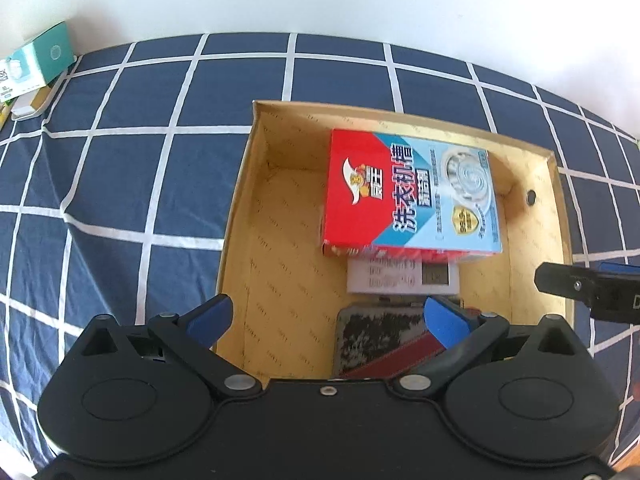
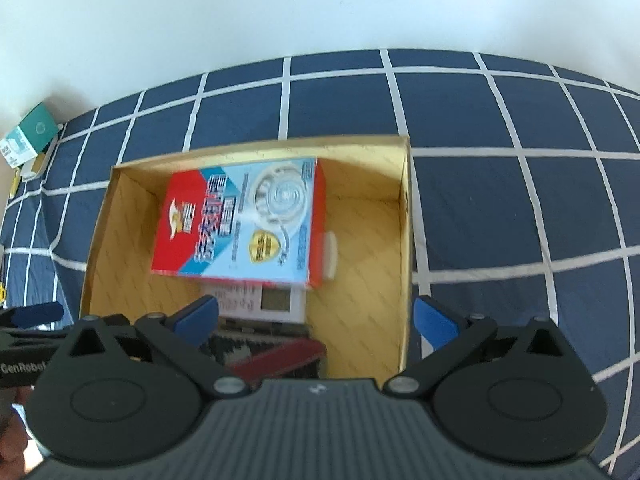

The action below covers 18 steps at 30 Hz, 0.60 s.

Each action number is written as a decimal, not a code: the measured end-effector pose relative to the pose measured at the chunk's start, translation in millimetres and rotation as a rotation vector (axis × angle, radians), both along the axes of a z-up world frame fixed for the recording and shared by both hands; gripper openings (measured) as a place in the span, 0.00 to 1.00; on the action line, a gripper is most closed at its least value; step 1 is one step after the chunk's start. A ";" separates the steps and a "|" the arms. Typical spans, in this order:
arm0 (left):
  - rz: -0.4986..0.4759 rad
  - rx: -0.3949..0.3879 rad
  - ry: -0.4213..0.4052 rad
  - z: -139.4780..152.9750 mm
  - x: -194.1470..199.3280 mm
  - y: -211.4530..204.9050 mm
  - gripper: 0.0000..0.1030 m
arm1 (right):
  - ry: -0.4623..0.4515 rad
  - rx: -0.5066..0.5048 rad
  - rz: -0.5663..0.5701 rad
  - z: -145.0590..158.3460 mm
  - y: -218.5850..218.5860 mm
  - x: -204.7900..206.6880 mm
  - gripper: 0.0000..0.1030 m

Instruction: Organize objects

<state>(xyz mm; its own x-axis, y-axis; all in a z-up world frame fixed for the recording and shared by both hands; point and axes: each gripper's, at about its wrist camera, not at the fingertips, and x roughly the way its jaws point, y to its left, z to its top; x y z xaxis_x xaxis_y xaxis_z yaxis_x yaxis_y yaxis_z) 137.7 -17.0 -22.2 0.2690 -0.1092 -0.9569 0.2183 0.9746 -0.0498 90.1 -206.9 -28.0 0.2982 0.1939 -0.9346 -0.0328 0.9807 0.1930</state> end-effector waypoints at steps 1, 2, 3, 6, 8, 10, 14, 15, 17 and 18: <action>-0.003 0.002 0.001 0.7 -3.4 0.9 1.00 | 0.001 0.002 0.000 0.5 -0.5 -3.9 1.00; -0.004 0.005 -0.002 1.4 -7.0 1.8 1.00 | 0.005 0.004 -0.002 0.8 -1.7 -8.8 1.00; -0.004 0.009 -0.003 1.9 -10.4 2.7 1.00 | 0.008 0.010 -0.005 1.0 -2.7 -12.5 1.00; -0.001 0.015 -0.001 3.3 -19.0 5.3 1.00 | 0.008 0.005 -0.005 1.7 -2.8 -24.5 1.00; 0.001 0.022 -0.007 5.0 -23.8 7.4 1.00 | 0.008 0.002 -0.010 2.1 -3.3 -31.3 1.00; -0.001 0.030 -0.013 6.7 -28.6 8.3 1.00 | 0.006 0.000 -0.018 2.7 -4.6 -37.0 1.00; -0.013 0.052 -0.027 9.0 -36.4 8.1 1.00 | 0.009 -0.004 -0.021 2.6 -7.0 -47.1 1.00; -0.014 0.055 -0.029 9.5 -38.0 8.5 1.00 | 0.012 -0.008 -0.021 2.2 -7.4 -49.2 1.00; -0.014 0.056 -0.028 10.2 -40.4 9.4 1.00 | 0.012 -0.017 -0.024 1.7 -8.5 -53.1 1.00; -0.015 0.057 -0.029 10.8 -41.4 9.8 1.00 | 0.013 -0.019 -0.027 1.7 -9.2 -55.1 1.00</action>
<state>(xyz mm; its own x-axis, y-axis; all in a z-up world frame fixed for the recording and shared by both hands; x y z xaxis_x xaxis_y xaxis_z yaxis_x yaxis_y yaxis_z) 96.2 -7.2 -11.4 0.2958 -0.0593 -0.9534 0.2333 0.9723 0.0119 35.1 -216.1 -26.3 0.2910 0.1677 -0.9419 -0.0035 0.9847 0.1743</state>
